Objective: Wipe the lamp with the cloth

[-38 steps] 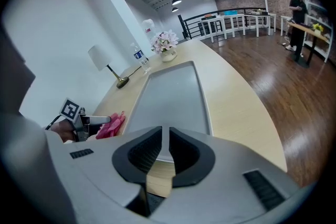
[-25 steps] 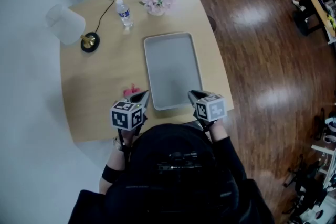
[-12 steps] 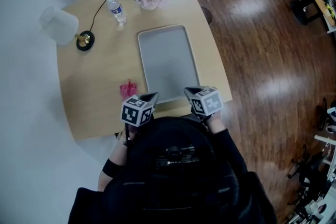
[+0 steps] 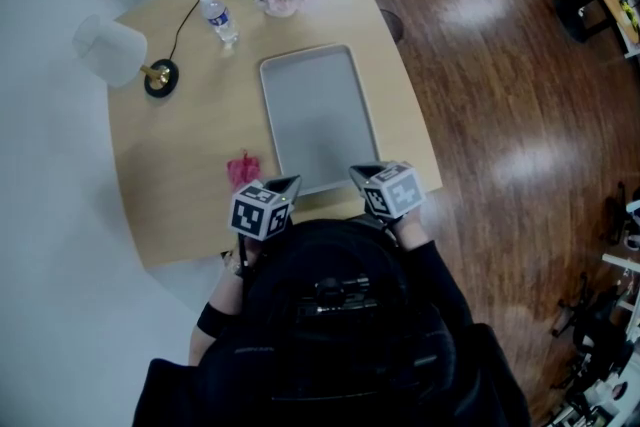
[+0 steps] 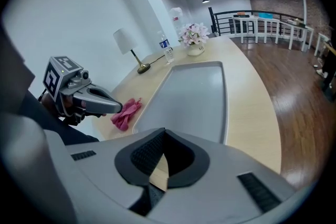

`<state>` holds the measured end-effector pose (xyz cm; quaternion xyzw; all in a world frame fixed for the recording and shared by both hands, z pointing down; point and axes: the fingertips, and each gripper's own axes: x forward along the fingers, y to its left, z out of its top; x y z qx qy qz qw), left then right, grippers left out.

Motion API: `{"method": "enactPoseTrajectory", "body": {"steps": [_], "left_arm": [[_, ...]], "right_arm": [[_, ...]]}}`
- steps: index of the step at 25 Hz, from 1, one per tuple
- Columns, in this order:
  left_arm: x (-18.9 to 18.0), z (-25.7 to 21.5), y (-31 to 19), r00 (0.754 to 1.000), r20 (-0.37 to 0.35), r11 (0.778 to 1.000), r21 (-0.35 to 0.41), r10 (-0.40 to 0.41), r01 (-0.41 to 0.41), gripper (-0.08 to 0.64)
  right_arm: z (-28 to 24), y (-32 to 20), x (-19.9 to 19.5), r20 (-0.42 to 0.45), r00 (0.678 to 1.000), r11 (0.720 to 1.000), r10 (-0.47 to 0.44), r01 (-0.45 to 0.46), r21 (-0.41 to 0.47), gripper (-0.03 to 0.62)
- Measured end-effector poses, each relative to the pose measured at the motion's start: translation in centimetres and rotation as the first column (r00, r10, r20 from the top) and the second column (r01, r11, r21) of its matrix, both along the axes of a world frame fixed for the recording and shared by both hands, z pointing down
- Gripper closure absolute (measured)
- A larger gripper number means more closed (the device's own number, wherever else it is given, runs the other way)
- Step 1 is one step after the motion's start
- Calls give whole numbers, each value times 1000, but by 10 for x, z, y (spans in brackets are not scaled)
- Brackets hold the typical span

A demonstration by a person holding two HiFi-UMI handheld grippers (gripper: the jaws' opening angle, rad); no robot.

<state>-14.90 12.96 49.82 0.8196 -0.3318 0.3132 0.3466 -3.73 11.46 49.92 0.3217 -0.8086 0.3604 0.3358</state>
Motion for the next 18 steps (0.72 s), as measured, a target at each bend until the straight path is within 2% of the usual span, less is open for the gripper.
{"method": "enactPoseTrajectory", "body": {"steps": [18], "left_arm": [[-2,0,-3,1000,-5,1000,-4,-8,8,555]], "right_arm": [[1,-1,-1,1,1000,1000,-16,16,-3,592]]}}
